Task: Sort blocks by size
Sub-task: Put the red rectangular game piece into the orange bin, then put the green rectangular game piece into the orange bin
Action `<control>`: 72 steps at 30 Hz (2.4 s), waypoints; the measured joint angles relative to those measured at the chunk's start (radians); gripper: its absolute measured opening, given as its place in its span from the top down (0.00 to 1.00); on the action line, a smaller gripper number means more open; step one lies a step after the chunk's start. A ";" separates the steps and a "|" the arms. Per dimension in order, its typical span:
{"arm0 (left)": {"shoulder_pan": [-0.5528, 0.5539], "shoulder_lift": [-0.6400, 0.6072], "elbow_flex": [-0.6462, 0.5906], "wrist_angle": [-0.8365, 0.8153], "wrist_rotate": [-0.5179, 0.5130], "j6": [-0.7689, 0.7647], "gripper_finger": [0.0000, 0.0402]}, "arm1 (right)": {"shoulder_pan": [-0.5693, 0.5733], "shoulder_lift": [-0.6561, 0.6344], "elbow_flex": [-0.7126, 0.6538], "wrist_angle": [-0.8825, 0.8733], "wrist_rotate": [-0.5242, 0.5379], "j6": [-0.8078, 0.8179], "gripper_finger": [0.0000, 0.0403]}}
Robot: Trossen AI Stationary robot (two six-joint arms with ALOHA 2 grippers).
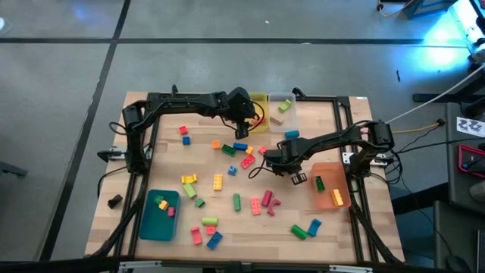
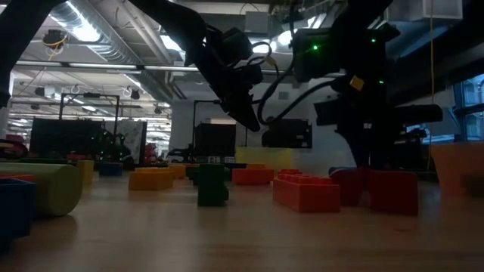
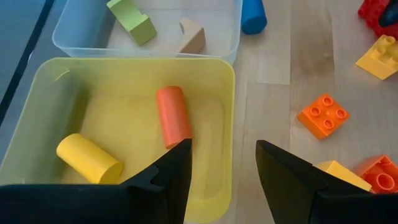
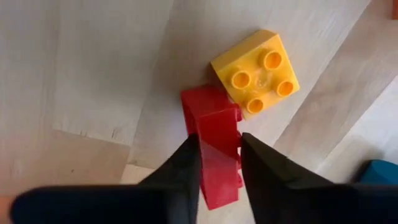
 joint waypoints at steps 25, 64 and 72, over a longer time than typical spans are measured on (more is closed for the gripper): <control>-0.015 -0.053 0.000 -0.024 0.029 -0.054 0.60 | 0.015 -0.025 0.287 -0.613 -0.048 0.368 0.76; -0.111 -0.050 -0.116 -0.385 0.064 0.244 0.60 | 0.321 -0.194 -0.036 -0.618 -0.072 0.745 0.52; -0.094 -0.050 -0.218 -0.257 0.058 0.302 0.60 | 0.321 -0.194 -0.035 -0.617 -0.073 0.744 0.52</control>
